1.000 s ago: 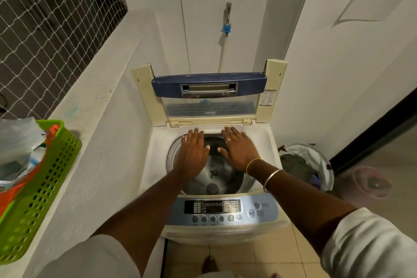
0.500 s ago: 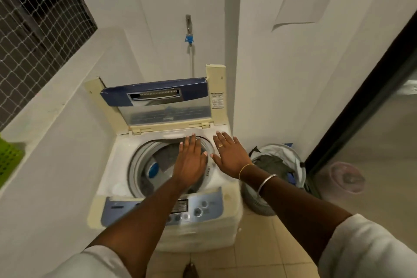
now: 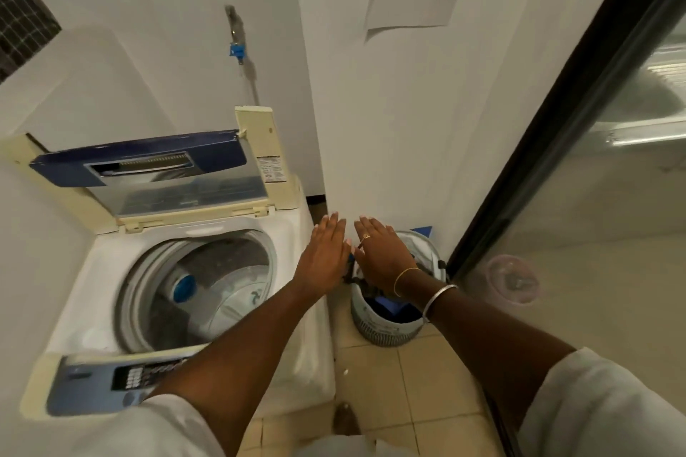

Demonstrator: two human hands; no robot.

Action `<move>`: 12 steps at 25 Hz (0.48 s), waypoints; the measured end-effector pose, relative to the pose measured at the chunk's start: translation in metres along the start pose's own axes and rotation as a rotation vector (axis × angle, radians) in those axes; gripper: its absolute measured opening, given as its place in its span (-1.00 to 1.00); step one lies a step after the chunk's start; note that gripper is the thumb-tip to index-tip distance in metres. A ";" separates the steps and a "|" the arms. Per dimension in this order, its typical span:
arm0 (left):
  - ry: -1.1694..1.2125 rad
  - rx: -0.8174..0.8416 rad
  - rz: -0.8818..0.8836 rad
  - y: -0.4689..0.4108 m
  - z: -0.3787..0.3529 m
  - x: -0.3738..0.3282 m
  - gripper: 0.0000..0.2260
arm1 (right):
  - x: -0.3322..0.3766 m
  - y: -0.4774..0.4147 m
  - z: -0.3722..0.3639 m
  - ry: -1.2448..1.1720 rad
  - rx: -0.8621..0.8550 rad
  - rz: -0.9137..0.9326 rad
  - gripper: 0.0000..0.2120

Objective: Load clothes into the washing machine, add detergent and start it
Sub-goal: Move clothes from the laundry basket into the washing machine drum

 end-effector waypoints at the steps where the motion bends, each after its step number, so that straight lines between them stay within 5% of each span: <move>1: 0.029 0.019 -0.017 -0.015 -0.008 -0.002 -0.52 | -0.015 -0.004 0.000 -0.015 -0.005 -0.011 -0.41; 5: 0.130 0.147 -0.096 -0.065 -0.052 -0.004 -0.66 | -0.074 -0.024 -0.015 -0.035 0.056 -0.054 -0.38; 12: 0.353 0.197 0.101 -0.154 -0.122 -0.014 -0.72 | -0.181 -0.095 -0.073 -0.134 0.231 -0.086 -0.37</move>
Point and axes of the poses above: each hand's wrist, its own y-axis away from the middle knuckle, its own z-axis out of the back of the hand, x = y × z, the point moved 2 cm from there along -y, towards the middle knuckle, and after that the axes turned 14 degrees about x, right-handed, at the moved point
